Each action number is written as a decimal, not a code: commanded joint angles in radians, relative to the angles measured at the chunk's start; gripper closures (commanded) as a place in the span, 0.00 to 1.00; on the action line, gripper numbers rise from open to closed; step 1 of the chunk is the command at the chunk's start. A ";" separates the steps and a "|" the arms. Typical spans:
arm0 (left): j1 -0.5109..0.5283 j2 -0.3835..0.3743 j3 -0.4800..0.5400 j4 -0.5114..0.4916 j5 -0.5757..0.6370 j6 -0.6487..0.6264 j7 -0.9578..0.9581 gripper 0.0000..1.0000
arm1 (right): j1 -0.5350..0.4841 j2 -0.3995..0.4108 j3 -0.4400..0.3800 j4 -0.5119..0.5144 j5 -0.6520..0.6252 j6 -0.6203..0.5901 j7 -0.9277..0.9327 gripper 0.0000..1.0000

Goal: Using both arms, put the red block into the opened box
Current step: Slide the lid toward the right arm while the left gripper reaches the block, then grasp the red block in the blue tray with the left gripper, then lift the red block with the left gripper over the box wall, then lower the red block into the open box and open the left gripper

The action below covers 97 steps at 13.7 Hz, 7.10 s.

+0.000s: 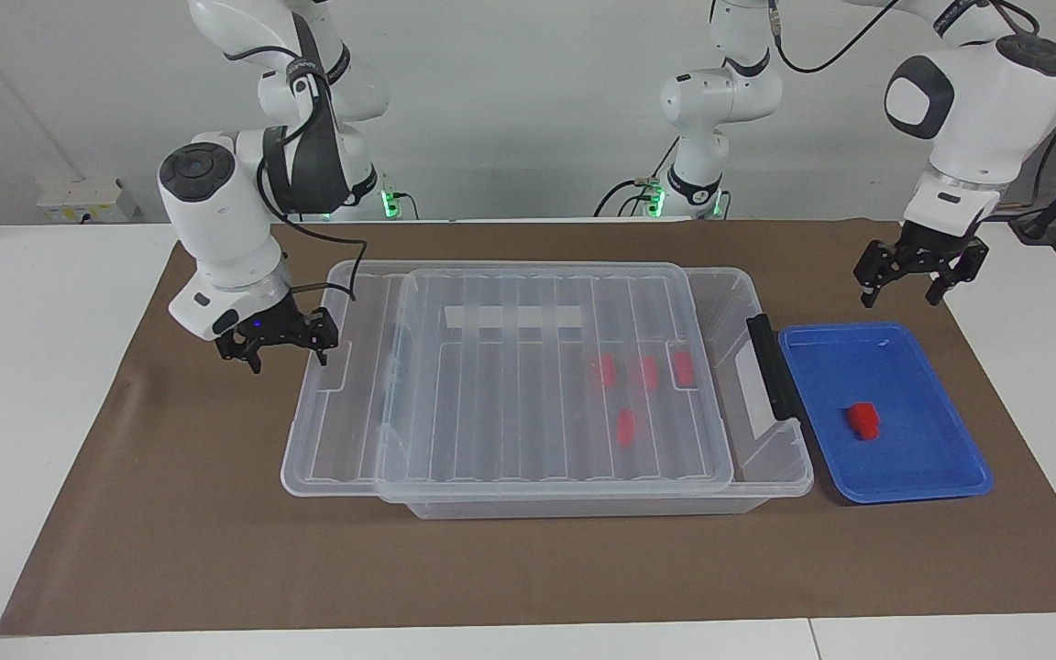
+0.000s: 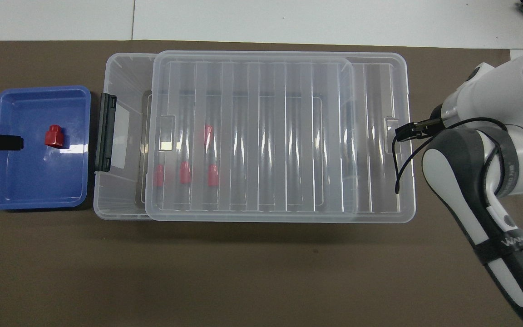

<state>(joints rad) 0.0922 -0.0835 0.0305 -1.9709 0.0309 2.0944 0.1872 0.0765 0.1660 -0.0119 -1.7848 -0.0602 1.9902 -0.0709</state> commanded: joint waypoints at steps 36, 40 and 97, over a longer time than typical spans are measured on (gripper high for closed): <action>0.046 0.450 -0.011 0.047 -0.009 0.380 0.083 0.00 | -0.159 -0.197 0.038 0.162 0.028 -0.359 0.198 0.01; 0.053 0.464 -0.011 0.044 -0.009 0.404 0.086 0.00 | -0.155 -0.201 0.041 0.170 0.022 -0.399 0.200 0.01; -0.436 0.405 -0.018 0.216 -0.032 0.096 -0.747 1.00 | -0.133 -0.203 0.040 0.147 0.030 -0.419 0.189 0.00</action>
<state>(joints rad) -0.3187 0.2998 -0.0048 -1.7239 -0.0245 2.1164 -0.5256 -0.0461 -0.0304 0.0199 -1.6334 -0.0400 1.5758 0.1097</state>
